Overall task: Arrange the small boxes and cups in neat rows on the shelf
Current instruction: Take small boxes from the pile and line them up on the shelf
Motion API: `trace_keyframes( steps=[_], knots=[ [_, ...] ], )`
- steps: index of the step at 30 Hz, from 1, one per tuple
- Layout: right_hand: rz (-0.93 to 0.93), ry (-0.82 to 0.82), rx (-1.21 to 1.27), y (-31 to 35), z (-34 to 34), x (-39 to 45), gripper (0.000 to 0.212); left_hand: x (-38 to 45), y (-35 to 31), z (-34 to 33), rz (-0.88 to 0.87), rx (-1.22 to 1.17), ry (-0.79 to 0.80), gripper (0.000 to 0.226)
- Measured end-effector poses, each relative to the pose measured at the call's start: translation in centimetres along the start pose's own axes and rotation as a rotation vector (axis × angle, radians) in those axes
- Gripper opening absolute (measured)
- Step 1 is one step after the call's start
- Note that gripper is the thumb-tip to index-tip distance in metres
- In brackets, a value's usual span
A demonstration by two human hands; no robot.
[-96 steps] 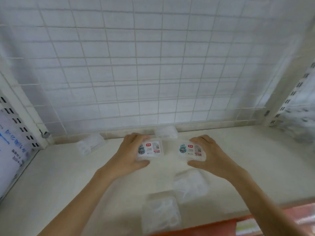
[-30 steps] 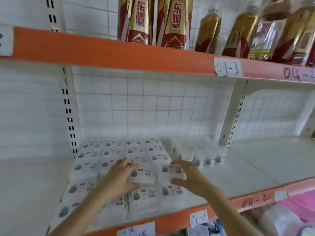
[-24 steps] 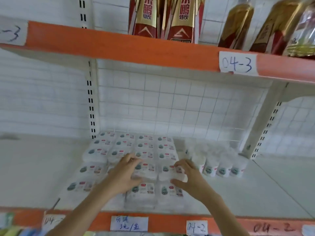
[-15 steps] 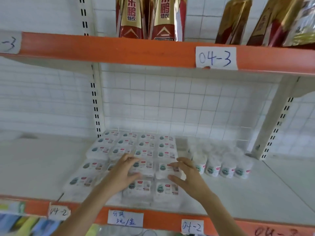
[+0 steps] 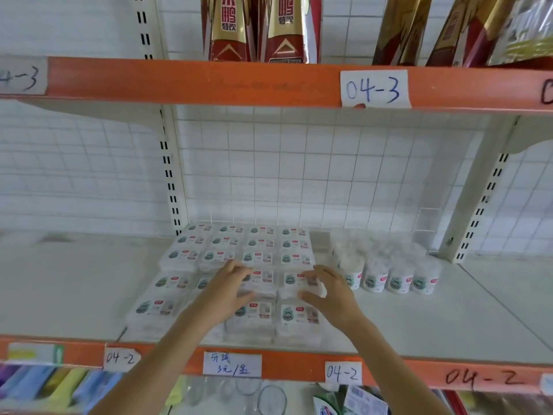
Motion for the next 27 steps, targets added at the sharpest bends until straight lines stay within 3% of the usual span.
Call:
trace_keyframes(
  steps=[7,11,14,19,23,27],
  knots=[
    [0.101,-0.026,-0.191,3.0,0.7,-1.4,0.058,-0.5,0.1,0.7,-0.033,0.027,0.031,0.064],
    [0.316,-0.011,-0.293,8.0,0.1,-2.4,0.044,-2.9,-0.1,3.7,-0.037,0.048,-0.171,0.053],
    [0.436,0.061,-0.215,11.7,-2.0,-3.8,0.047,-7.3,0.5,6.0,-0.007,0.15,-0.342,0.041],
    [0.582,0.231,-0.094,15.0,-8.3,-7.9,0.033,-17.0,4.6,4.6,0.259,0.226,-0.307,0.039],
    [0.63,0.413,-0.083,15.0,-14.1,-11.3,0.035,-26.7,8.1,1.6,0.632,0.175,-0.275,0.029],
    [0.662,0.573,-0.074,15.3,-18.7,-13.8,0.039,-34.1,8.3,0.4,0.84,0.187,-0.261,0.03]
  ],
)
Point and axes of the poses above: each hand's wrist, its own x-axis towards the middle knuckle, its own z-axis out of the back of the hand, y = z × x, the point moved 8 cm from there along x, towards the middle knuckle, and after that the axes turned 4 degrees about x, right-handed, at the moved point
